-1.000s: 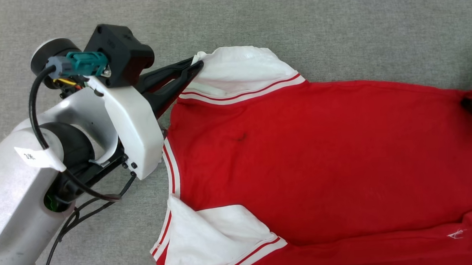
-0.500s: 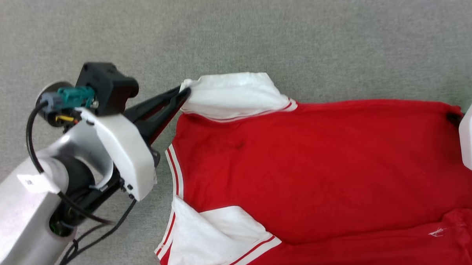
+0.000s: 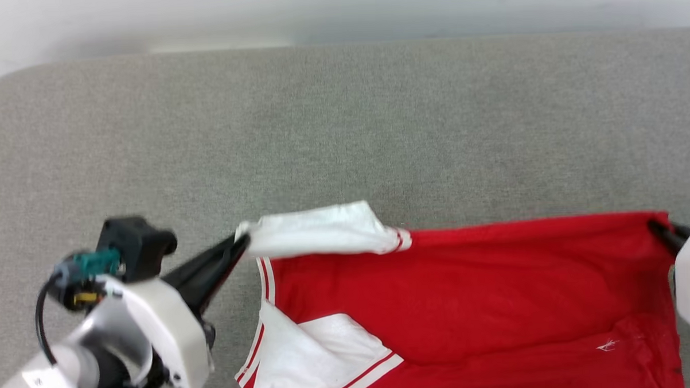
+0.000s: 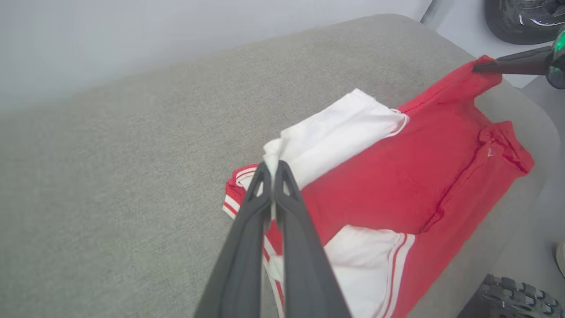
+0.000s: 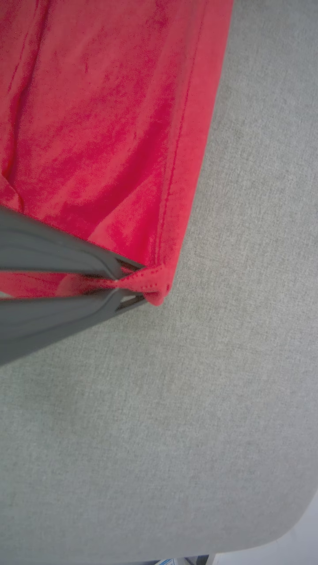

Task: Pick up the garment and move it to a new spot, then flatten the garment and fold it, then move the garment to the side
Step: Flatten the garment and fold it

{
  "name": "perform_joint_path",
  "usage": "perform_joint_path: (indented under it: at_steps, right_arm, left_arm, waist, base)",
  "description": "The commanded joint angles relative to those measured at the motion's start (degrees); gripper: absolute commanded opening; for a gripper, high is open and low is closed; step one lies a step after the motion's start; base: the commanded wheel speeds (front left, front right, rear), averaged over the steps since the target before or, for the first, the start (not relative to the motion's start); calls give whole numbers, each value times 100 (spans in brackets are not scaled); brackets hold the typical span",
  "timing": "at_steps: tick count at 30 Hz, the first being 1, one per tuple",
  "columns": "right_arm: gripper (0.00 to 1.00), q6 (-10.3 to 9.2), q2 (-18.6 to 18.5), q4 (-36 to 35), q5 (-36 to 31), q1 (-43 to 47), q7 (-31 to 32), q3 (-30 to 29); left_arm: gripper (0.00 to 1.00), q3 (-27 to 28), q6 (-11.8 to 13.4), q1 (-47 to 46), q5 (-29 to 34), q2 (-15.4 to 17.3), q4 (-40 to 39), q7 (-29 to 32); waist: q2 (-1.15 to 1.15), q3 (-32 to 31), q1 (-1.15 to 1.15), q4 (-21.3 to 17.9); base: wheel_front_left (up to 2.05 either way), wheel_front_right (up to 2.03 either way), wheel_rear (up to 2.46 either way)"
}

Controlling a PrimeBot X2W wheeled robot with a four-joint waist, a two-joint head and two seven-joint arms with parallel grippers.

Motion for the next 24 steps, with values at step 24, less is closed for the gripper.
perform_joint_path:
  at_steps: [24]
  right_arm:
    - [0, -3, -378, -421, -224, 1999, -158, 343]
  left_arm:
    - [0, -938, 102, 1494, 313, -280, 986, -404]
  waist:
    - [0, -95, 0, 27]
  base:
    - [0, 0, 0]
